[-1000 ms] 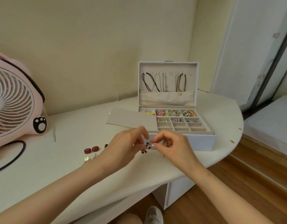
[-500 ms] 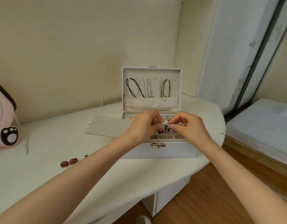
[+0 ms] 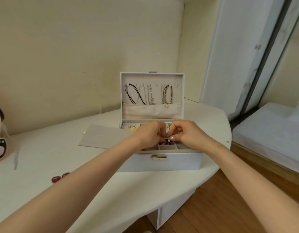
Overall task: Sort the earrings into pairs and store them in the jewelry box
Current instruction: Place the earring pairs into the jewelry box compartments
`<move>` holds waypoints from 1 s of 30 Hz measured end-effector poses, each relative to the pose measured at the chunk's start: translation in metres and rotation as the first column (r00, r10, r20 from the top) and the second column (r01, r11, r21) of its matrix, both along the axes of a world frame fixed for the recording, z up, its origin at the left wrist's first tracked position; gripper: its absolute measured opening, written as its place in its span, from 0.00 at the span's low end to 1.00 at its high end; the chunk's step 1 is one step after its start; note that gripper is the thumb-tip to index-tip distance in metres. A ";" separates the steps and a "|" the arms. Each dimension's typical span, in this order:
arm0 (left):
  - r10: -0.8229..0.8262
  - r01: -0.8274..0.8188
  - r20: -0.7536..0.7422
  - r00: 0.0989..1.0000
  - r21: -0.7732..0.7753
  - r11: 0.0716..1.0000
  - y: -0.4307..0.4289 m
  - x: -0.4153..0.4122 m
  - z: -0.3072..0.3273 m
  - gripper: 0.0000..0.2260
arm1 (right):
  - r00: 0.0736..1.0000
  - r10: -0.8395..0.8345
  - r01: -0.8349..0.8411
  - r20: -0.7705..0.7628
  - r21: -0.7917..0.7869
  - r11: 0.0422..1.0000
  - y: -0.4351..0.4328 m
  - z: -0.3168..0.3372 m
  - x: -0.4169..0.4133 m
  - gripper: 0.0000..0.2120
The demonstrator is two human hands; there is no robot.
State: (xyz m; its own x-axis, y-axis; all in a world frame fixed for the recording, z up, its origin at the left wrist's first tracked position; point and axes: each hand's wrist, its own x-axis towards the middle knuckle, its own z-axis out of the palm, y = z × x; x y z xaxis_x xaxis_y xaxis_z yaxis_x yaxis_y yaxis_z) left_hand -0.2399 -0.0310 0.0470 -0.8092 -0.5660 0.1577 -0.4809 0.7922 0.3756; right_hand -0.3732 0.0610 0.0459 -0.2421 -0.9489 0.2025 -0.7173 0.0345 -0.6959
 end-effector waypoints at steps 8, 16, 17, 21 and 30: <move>0.007 0.004 0.032 0.999 -0.313 0.950 0.007 -0.003 -0.002 0.05 | 0.952 -0.037 0.044 -0.305 0.013 0.999 -0.006 -0.003 0.003 0.06; 0.036 -0.046 -0.032 0.999 -0.403 0.914 0.008 -0.004 -0.008 0.07 | 0.906 -0.132 0.123 -0.403 -0.048 0.991 -0.004 -0.003 0.007 0.03; 0.032 -0.044 -0.034 0.999 -0.408 0.912 0.008 -0.003 -0.008 0.06 | 0.896 -0.135 0.132 -0.424 -0.036 0.991 -0.004 -0.003 0.007 0.03; 0.053 -0.087 -0.091 0.994 -0.411 0.907 0.009 0.005 -0.007 0.07 | 0.861 -0.141 0.171 -0.489 0.017 0.985 -0.007 -0.002 0.011 0.03; 0.026 -0.093 -0.170 0.985 -0.400 0.912 0.015 0.045 0.000 0.05 | 0.921 -0.128 0.136 -0.367 -0.003 0.991 -0.004 -0.008 0.012 0.03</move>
